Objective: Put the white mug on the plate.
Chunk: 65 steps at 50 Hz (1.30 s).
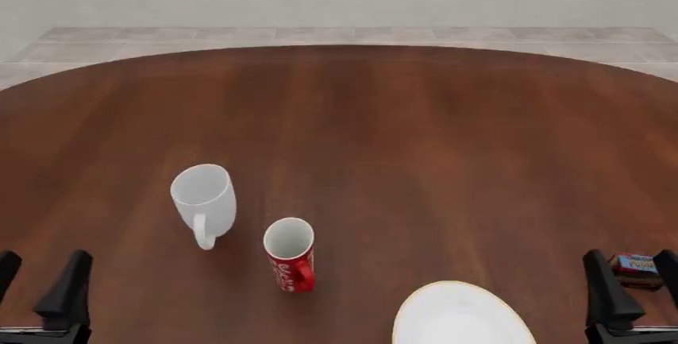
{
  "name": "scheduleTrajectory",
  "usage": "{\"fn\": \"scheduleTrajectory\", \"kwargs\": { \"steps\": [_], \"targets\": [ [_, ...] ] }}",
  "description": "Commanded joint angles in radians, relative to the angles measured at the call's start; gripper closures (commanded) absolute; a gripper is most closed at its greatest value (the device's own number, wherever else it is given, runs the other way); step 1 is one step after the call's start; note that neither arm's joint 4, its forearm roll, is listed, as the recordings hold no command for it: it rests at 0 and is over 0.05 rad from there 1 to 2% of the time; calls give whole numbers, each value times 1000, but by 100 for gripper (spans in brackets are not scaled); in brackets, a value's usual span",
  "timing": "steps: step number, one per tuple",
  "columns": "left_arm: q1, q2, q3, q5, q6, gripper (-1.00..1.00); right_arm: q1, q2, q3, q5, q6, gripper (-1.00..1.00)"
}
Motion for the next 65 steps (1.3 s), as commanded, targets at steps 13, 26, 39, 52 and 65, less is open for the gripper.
{"fn": "scheduleTrajectory", "kwargs": {
  "steps": [13,26,39,52,65],
  "targets": [
    [-12,-1,1,3,-1,-100,3,-12,-1,6,3,-100],
    [-12,-1,1,3,-1,-100,3,-12,-1,6,3,-100],
    [-48,-2,-10,-30,72,-100,3,-12,-1,6,3,-100],
    [-128,251,-219,154,2,-100,3,-12,-1,6,3,-100],
    [-193,371,-332,281,-56,-100,3,-12,-1,6,3,-100]
  ]
}}
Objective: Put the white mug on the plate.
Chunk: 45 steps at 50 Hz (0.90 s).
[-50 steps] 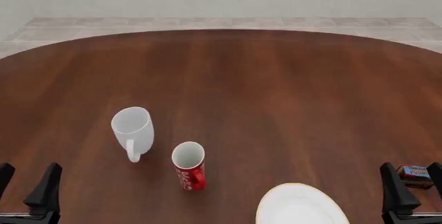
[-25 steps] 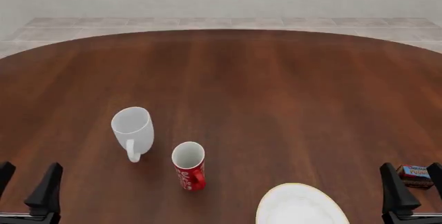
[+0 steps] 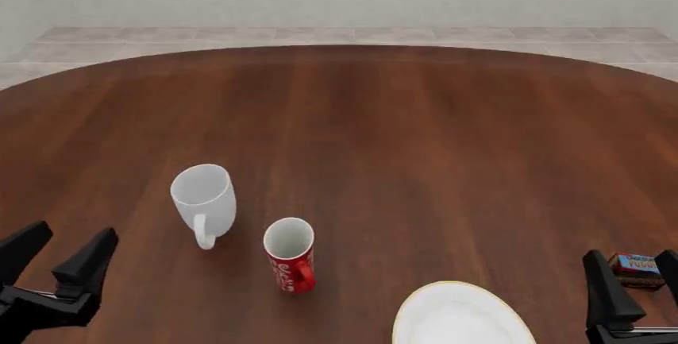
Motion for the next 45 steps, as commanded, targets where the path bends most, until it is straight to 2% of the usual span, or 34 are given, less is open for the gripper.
{"fn": "scheduleTrajectory", "kwargs": {
  "steps": [1,4,9,11,14,18,45],
  "targets": [
    [-56,130,-100,98,-46,-100,-1,3,-1,-1,-1,-100],
    [-105,185,-118,126,-97,-100,-1,3,-1,-1,-1,-100],
    [-112,206,-159,163,-89,-100,-1,3,-1,-1,0,-100],
    [-144,251,-177,172,-108,-100,-1,3,-1,-1,-1,-100],
    [-134,257,-204,177,-97,-100,-1,3,-1,-1,0,-100],
    [-153,319,-203,168,-139,-100,-1,3,-1,-1,0,-100],
    [-90,493,-220,27,-131,-100,-1,3,-1,-1,-1,-100]
  ]
}}
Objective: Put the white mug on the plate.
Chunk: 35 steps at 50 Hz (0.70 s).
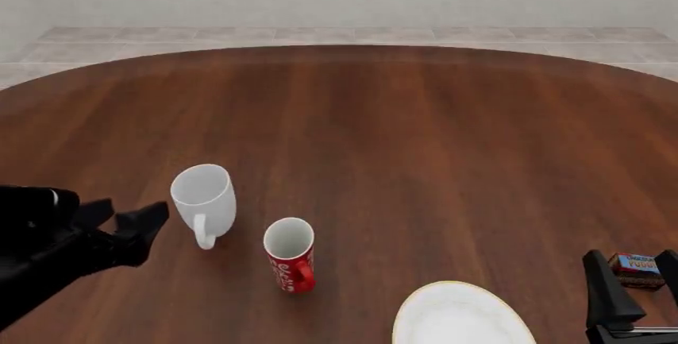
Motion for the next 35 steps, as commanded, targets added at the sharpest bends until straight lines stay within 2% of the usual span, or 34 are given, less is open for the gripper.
{"fn": "scheduleTrajectory", "kwargs": {
  "steps": [1,14,35],
  "targets": [
    [17,80,-12,-57,0,-100,-1,3,-1,-1,-1,-100],
    [16,164,33,-155,4,-100,-1,3,-1,-1,-1,-100],
    [18,290,51,-258,12,-100,-1,3,-1,-1,-1,-100]
  ]
}}
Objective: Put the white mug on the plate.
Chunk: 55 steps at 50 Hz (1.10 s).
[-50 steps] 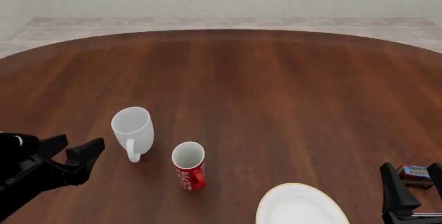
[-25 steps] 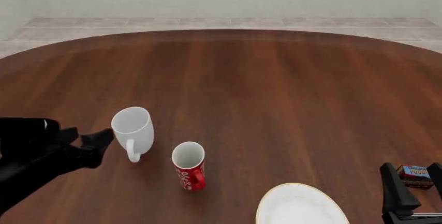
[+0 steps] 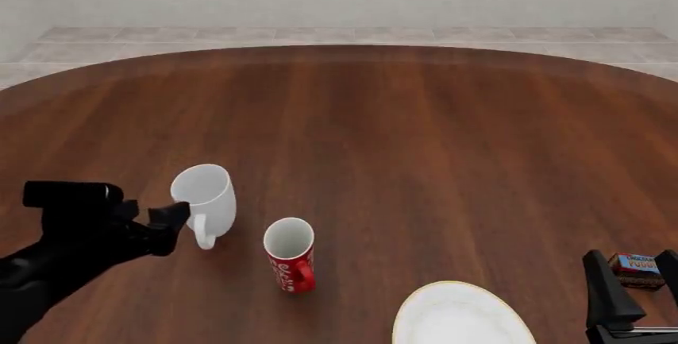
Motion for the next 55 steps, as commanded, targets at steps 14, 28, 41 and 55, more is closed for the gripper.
{"fn": "scheduleTrajectory", "kwargs": {
  "steps": [14,28,41,55],
  "targets": [
    [0,146,12,-119,-11,-100,0,3,-1,-1,-1,-100],
    [-3,225,7,-179,-14,-100,-1,3,-1,-1,-1,-100],
    [-3,292,8,-233,-16,-100,-1,3,-1,-1,-1,-100],
    [-13,359,14,-270,-42,-100,-1,3,-1,-1,-1,-100]
  ]
}}
